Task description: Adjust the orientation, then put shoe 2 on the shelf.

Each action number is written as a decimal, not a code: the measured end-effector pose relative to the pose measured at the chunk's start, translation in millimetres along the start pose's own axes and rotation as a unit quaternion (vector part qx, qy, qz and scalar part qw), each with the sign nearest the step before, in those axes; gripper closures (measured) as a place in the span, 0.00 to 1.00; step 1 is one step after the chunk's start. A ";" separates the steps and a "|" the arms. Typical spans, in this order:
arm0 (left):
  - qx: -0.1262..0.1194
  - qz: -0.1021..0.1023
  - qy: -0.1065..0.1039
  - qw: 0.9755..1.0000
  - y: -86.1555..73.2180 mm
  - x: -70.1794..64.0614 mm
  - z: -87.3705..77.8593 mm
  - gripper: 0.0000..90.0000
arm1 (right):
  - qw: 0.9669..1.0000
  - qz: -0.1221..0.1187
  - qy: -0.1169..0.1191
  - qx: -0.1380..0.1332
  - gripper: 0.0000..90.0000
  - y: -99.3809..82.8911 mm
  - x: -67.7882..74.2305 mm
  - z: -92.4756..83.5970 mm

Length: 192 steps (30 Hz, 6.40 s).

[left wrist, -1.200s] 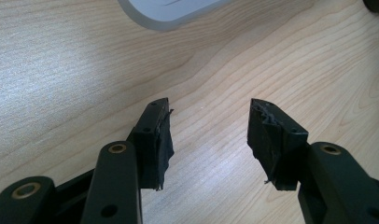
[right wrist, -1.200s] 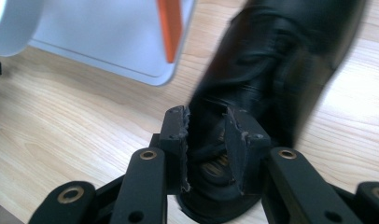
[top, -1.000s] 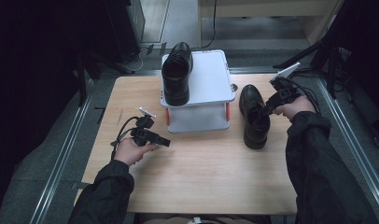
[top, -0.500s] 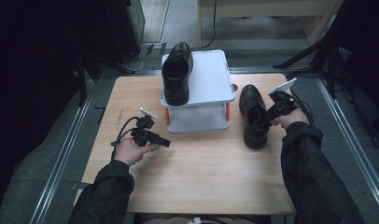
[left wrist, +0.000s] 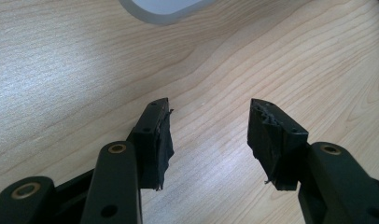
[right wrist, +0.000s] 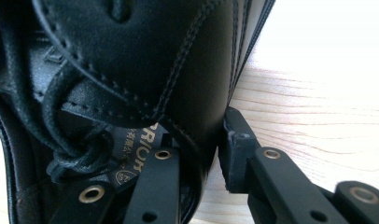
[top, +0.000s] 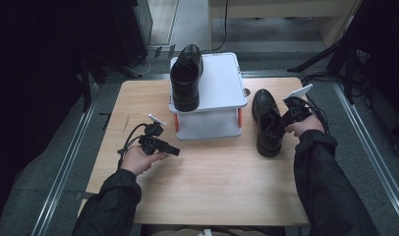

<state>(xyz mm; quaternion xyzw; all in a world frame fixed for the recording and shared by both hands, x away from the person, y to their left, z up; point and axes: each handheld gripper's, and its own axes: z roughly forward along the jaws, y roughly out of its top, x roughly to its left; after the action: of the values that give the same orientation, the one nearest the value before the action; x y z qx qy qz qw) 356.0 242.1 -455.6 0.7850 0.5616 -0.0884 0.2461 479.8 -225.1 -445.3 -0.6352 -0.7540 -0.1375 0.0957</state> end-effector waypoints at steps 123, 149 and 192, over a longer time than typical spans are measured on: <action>0.008 0.012 -0.004 1.000 -0.9 -1.1 1.3 0.55 | 0.998 -0.014 0.006 -0.069 0.95 87.6 190.3 -119.3; 0.007 0.013 -0.002 1.000 -0.7 -1.6 2.4 0.55 | 0.997 -0.016 0.029 -0.064 0.84 80.5 203.5 -119.3; -0.063 0.012 -0.026 0.998 36.6 -25.5 -93.8 0.78 | 0.982 -0.108 0.096 -0.119 0.84 63.9 189.8 -157.4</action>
<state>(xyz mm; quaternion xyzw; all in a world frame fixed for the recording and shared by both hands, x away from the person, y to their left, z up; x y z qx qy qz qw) 367.9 257.2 -353.5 0.7725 0.5496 -0.0702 0.3101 504.7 -90.1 -230.7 -0.5408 -0.7835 -0.2964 0.0763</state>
